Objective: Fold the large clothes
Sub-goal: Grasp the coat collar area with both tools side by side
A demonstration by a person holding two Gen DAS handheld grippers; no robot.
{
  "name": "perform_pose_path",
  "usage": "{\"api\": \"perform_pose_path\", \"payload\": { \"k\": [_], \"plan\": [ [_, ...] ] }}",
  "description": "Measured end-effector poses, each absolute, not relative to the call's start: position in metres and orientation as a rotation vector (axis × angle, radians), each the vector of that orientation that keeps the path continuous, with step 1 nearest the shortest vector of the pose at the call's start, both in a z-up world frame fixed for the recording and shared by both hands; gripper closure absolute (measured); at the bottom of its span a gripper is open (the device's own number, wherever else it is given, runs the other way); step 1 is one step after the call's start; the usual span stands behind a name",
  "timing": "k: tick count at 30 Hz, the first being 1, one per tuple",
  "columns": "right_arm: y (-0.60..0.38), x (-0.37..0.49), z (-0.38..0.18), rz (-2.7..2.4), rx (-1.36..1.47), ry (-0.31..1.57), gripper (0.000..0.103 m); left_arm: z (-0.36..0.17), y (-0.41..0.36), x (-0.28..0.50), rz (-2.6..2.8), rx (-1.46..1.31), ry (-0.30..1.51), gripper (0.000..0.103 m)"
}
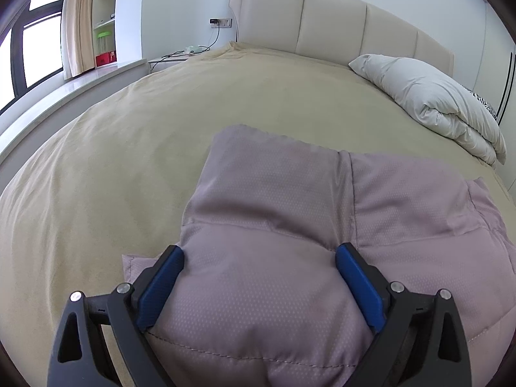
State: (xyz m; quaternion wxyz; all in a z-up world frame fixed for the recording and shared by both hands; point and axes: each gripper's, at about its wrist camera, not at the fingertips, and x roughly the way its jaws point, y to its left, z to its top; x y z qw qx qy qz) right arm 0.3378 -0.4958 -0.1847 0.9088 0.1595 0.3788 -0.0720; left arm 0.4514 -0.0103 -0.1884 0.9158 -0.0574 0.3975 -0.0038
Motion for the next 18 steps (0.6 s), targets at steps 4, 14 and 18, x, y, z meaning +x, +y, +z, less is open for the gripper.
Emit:
{"api": "perform_pose_path", "payload": {
  "k": [4,14,18],
  "plan": [
    [-0.496,0.338,-0.184,-0.145,0.334,0.777,0.036,-0.190,-0.007,0.450,-0.015,-0.128,0.813,0.005],
    [-0.484,0.336,-0.152,-0.190,0.283,0.800,0.034,-0.193,-0.002,0.447,-0.027,-0.151,0.802,0.005],
    [-0.424,0.316,-0.104,-0.060,0.256,0.694,0.035,-0.192,-0.001,0.445,-0.033,-0.161,0.795,0.005]
  ]
}}
